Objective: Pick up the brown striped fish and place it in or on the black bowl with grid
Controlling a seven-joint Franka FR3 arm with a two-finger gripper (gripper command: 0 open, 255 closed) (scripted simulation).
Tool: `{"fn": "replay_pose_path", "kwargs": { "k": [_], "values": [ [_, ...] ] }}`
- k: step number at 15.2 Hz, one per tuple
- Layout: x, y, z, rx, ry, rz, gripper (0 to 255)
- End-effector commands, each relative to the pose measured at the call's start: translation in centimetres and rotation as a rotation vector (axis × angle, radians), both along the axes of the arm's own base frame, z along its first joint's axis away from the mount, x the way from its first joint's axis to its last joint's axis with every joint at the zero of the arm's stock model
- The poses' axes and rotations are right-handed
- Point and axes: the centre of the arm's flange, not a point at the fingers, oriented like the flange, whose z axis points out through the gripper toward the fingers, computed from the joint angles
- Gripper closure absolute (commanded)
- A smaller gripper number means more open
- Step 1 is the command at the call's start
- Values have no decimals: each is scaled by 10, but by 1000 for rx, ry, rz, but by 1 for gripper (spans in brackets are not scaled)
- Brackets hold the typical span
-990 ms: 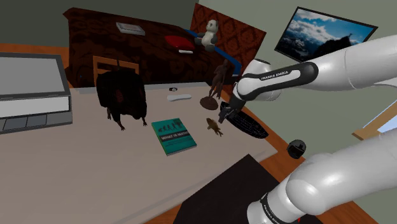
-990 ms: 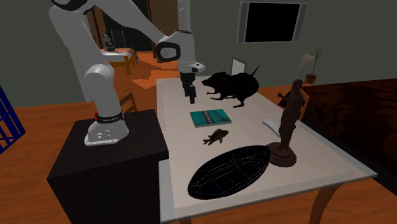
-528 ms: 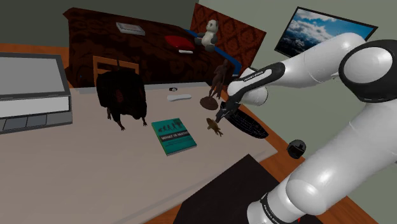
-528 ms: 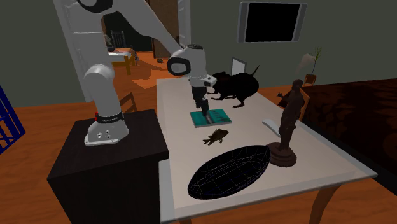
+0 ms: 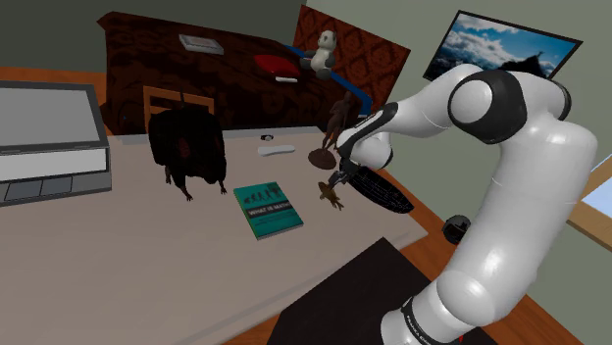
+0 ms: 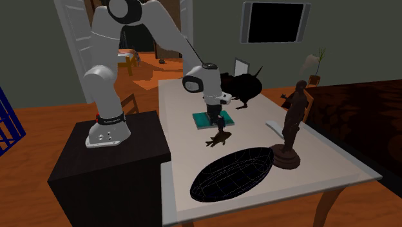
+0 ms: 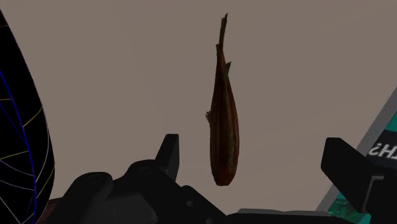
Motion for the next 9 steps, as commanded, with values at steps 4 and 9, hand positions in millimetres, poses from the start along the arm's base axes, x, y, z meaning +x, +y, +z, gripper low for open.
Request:
{"fn": "replay_pose_path", "kwargs": {
  "k": [4, 9],
  "values": [
    [16, -13, -36, -1, -14, 6, 0],
    [20, -12, -60, -1, -14, 6, 0]
  ]
}}
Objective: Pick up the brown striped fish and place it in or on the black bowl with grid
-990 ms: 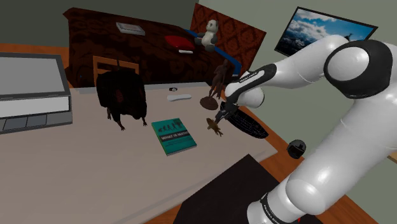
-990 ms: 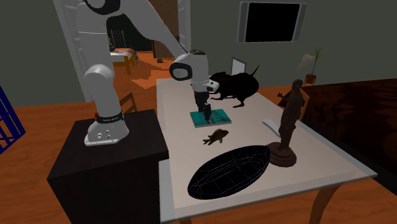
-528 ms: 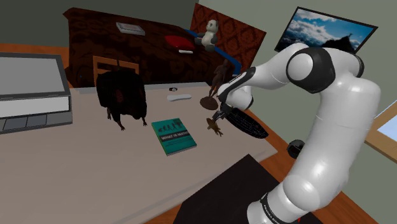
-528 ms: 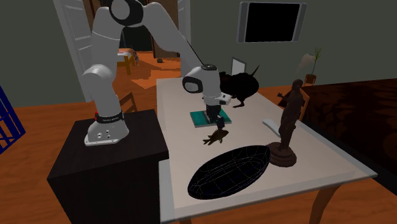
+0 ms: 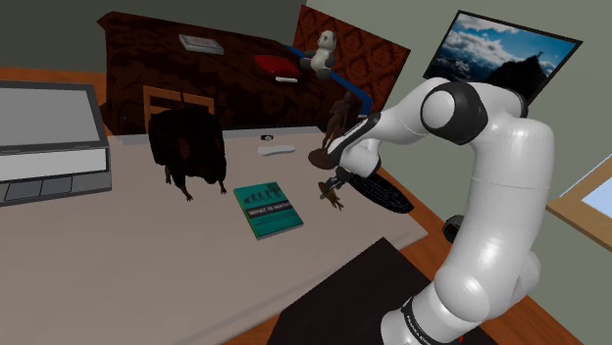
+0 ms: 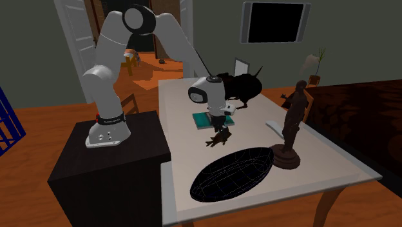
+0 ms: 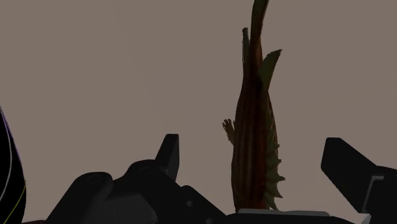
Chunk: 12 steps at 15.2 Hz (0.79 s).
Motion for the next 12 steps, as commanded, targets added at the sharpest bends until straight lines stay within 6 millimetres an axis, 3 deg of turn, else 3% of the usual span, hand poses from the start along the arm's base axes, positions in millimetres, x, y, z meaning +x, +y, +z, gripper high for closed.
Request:
{"fn": "replay_pose_path", "kwargs": {
  "k": [1, 8, 9, 12],
  "values": [
    [0, 0, -4, 0, 0, 0, 0],
    [0, 0, -4, 0, 0, 0, 0],
    [0, 0, -4, 0, 0, 0, 255],
    [0, 0, -4, 0, 0, 0, 255]
  ]
}}
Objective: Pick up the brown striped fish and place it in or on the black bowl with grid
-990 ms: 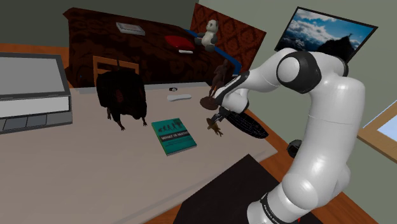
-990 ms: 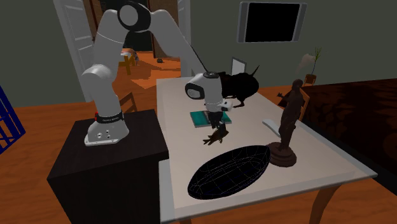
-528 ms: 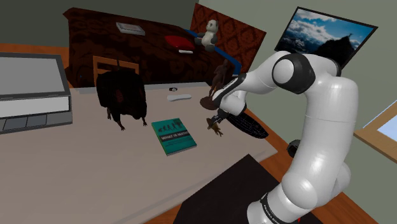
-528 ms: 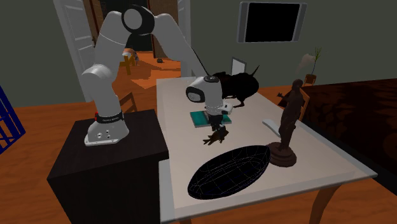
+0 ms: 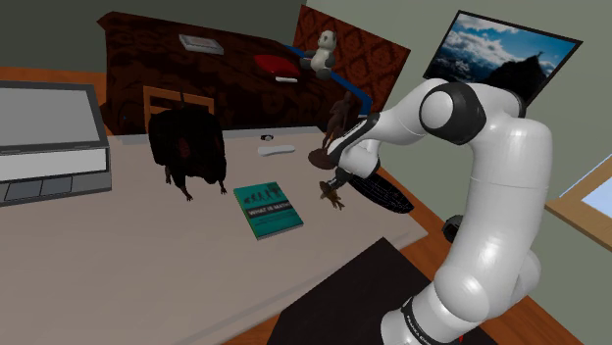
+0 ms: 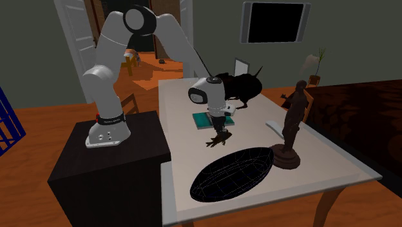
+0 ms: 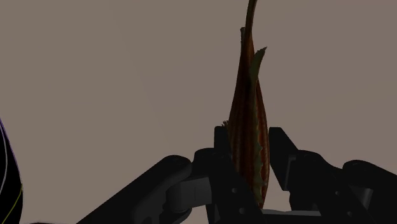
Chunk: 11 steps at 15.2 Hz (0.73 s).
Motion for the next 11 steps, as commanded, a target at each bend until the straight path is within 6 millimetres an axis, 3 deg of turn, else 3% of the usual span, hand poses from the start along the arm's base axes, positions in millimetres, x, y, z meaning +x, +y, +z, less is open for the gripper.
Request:
{"fn": "replay_pose_path", "kwargs": {
  "k": [1, 6, 11],
  "values": [
    [0, 0, 0, 0, 0, 0, 255],
    [0, 0, 0, 0, 0, 0, 255],
    [0, 0, 26, 0, 0, 0, 255]
  ]
}}
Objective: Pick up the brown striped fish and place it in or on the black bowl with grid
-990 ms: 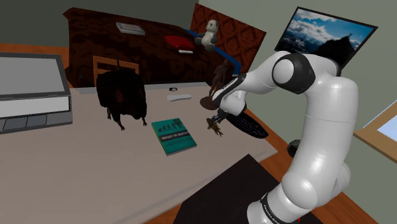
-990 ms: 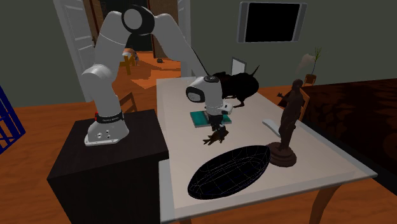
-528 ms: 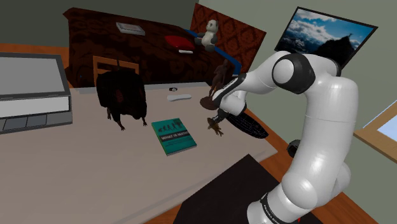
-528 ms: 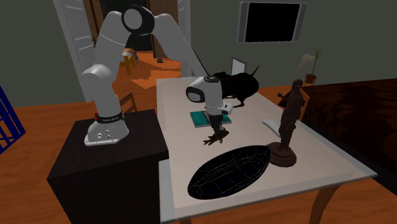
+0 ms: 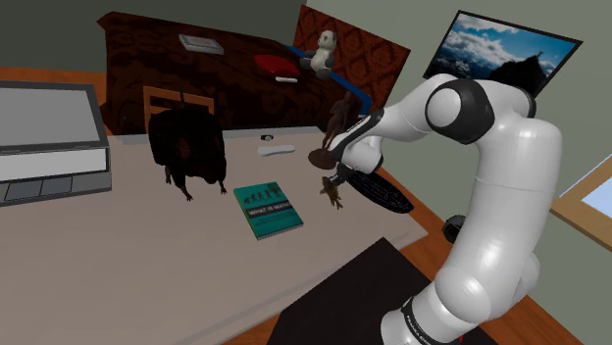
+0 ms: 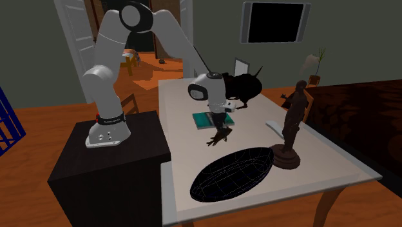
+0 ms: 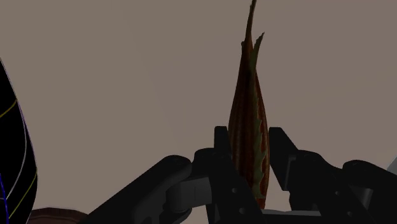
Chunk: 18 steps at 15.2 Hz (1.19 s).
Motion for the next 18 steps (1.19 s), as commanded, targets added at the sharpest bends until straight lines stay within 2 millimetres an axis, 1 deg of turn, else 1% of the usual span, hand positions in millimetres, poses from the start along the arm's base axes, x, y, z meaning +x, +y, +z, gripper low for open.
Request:
{"fn": "replay_pose_path", "kwargs": {
  "k": [1, 18],
  "values": [
    [-1, 0, 11, 0, 0, 0, 255],
    [-1, 0, 101, 0, 0, 0, 255]
  ]
}}
